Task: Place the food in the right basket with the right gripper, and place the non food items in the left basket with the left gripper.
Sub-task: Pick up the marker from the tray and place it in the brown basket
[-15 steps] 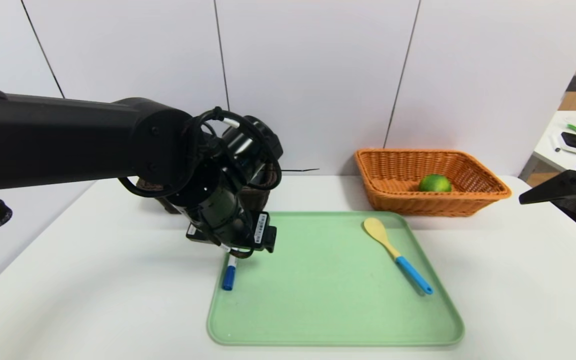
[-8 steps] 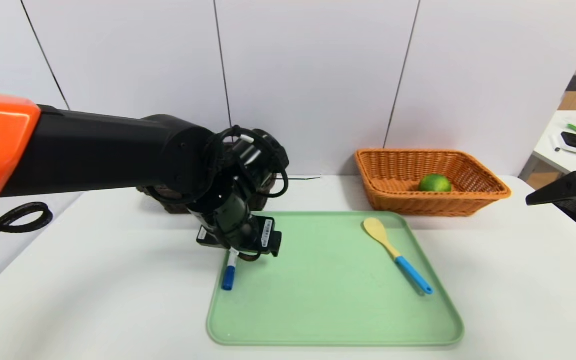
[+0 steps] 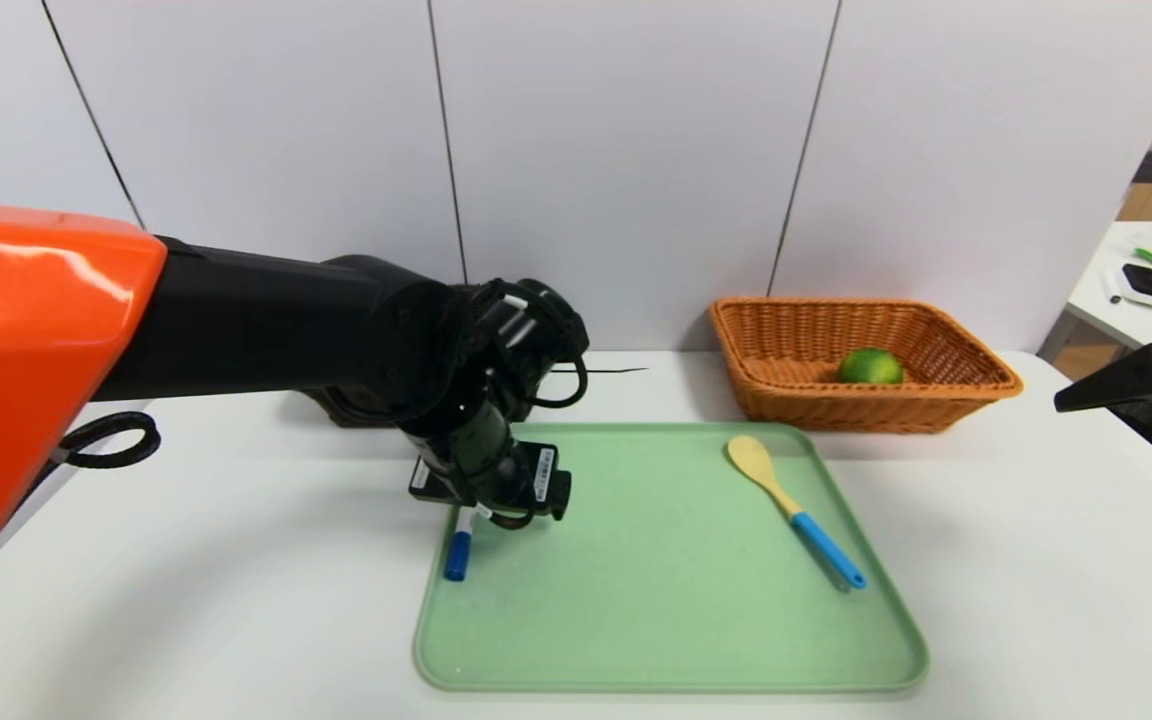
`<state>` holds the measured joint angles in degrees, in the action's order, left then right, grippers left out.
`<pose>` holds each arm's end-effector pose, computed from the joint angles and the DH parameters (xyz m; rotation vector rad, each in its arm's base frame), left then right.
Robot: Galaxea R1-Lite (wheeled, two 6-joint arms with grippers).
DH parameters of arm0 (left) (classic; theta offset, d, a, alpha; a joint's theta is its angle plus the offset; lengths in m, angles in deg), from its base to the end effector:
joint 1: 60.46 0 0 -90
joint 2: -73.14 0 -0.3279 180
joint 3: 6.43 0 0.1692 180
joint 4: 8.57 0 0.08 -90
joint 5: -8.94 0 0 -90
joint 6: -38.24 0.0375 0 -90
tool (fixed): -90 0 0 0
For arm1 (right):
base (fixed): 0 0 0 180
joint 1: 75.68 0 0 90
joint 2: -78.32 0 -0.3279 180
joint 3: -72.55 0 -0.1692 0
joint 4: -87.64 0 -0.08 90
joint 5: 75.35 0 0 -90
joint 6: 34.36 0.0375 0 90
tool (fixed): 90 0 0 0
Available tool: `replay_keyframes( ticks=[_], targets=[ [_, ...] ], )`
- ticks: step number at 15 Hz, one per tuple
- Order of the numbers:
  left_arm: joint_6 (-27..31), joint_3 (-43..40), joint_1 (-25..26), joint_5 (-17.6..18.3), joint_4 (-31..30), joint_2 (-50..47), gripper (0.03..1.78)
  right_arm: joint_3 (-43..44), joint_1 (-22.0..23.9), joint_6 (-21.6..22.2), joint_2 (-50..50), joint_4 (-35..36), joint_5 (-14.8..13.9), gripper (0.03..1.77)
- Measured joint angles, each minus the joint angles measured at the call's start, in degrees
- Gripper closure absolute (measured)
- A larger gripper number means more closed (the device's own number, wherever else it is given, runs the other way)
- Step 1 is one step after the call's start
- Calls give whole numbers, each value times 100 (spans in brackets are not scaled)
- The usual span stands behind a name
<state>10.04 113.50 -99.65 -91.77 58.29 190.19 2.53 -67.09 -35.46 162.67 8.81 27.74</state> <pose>0.2907 -0.2280 0.1955 0.0347 1.0877 -0.1796 0.1892 -0.0200 0.3062 0.1568 0.9112 0.0815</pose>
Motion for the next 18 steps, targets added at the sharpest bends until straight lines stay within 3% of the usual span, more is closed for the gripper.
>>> replay_keyframes(
  ticks=[18],
  targets=[
    [-123, 0, 0, -20, -52, 251, 12, -48, 46, -59, 22, 233, -17, 10]
  ],
)
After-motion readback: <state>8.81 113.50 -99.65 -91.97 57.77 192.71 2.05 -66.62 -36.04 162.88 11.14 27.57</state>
